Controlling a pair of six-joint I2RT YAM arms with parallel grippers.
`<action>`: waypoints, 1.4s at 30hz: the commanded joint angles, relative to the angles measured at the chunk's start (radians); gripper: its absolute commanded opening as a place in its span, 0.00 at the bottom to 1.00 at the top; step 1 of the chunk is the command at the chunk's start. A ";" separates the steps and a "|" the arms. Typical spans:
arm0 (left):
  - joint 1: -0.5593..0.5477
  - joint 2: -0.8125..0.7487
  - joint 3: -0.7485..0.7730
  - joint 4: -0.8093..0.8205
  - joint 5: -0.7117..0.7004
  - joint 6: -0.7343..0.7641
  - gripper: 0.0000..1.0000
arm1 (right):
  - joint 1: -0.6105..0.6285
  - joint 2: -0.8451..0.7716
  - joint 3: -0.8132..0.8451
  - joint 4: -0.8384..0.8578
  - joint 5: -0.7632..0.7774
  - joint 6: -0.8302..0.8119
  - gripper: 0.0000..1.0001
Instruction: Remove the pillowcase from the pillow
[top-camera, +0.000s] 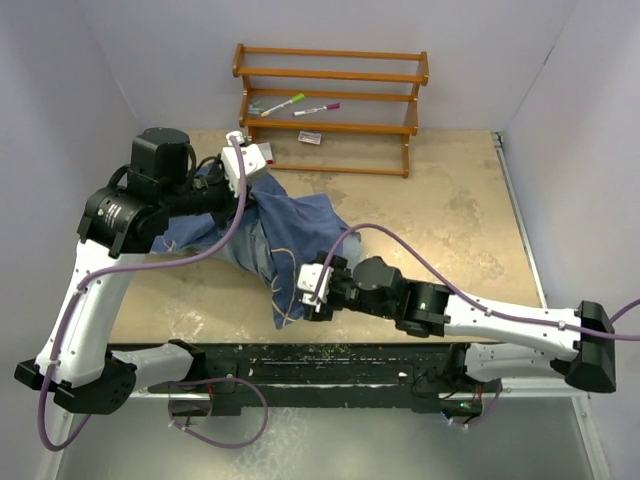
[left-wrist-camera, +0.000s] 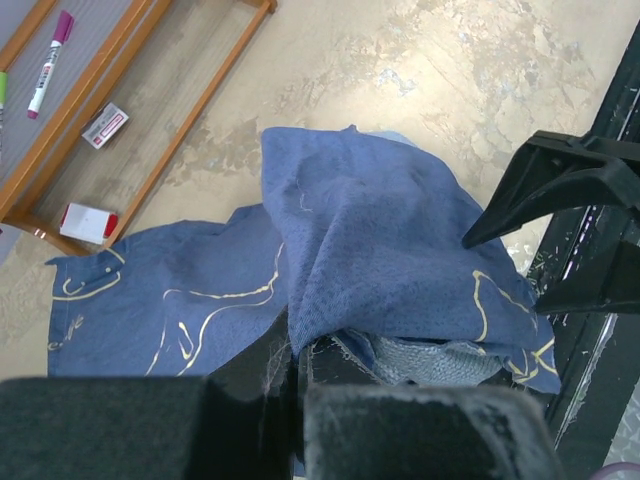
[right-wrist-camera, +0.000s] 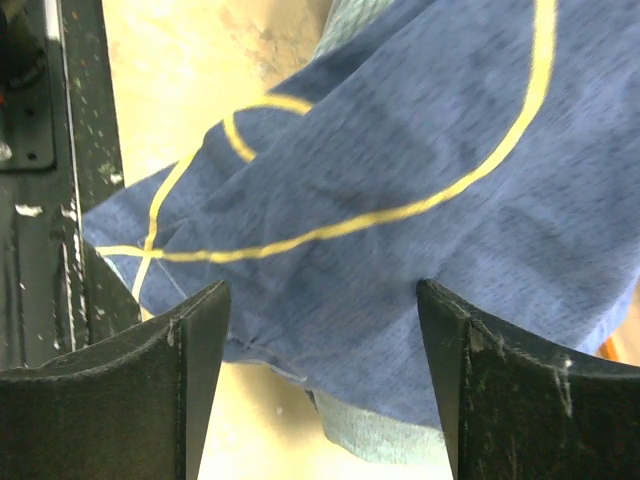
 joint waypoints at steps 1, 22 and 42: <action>0.002 -0.039 0.070 0.093 0.032 0.026 0.00 | 0.074 -0.070 -0.059 0.030 0.194 -0.129 0.79; 0.002 -0.045 0.063 0.044 0.056 0.042 0.00 | 0.238 -0.045 0.000 0.500 0.552 -0.324 0.00; 0.002 -0.069 0.028 -0.068 0.176 0.107 0.00 | -0.369 0.460 0.702 0.314 0.061 0.213 0.00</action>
